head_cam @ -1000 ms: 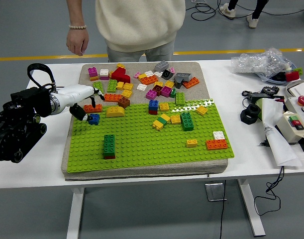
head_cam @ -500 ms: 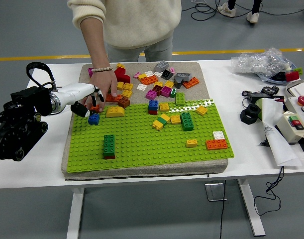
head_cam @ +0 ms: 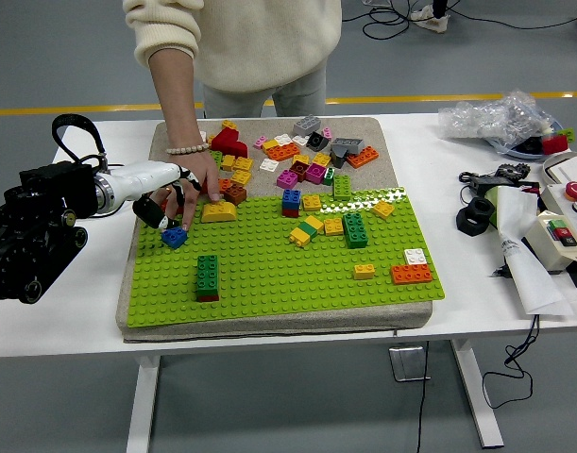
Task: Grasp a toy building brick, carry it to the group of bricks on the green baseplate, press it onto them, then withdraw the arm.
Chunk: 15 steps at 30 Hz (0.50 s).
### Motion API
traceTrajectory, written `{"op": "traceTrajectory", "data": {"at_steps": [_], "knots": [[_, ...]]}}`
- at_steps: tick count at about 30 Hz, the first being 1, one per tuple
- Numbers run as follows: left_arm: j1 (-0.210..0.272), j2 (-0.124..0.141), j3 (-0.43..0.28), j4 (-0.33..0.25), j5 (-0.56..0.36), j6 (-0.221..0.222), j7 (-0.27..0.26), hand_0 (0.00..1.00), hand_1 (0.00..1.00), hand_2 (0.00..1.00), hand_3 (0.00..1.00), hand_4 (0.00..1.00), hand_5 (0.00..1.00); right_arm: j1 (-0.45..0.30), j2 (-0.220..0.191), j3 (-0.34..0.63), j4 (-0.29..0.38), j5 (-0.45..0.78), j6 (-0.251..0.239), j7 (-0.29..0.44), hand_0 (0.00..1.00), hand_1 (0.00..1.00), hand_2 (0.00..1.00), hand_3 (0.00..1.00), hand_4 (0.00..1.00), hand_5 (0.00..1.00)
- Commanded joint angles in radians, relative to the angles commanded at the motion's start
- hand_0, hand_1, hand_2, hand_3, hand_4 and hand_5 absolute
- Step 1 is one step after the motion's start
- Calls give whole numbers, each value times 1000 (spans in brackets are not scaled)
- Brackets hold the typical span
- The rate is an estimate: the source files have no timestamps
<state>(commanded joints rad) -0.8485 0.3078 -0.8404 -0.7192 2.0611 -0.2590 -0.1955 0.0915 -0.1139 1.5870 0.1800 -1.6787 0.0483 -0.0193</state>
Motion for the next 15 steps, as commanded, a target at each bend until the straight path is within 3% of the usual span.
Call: {"op": "traceTrajectory", "data": {"at_steps": [6, 10, 15], "knots": [[-1, 1, 7, 11, 7, -15, -4, 905, 847, 723, 846, 972, 67, 0, 0, 0, 0, -2, 1, 0, 771, 689, 741, 764, 998, 769], [8, 20, 5, -9, 20, -44, -9, 909, 848, 724, 844, 969, 64, -4, 1, 0, 0, -3, 1, 0, 771, 689, 741, 764, 998, 769], [11, 34, 9, -14, 25, -47, -12, 909, 848, 724, 844, 969, 64, -4, 1, 1, 0, -6, 2, 0, 771, 689, 741, 764, 998, 769]]}}
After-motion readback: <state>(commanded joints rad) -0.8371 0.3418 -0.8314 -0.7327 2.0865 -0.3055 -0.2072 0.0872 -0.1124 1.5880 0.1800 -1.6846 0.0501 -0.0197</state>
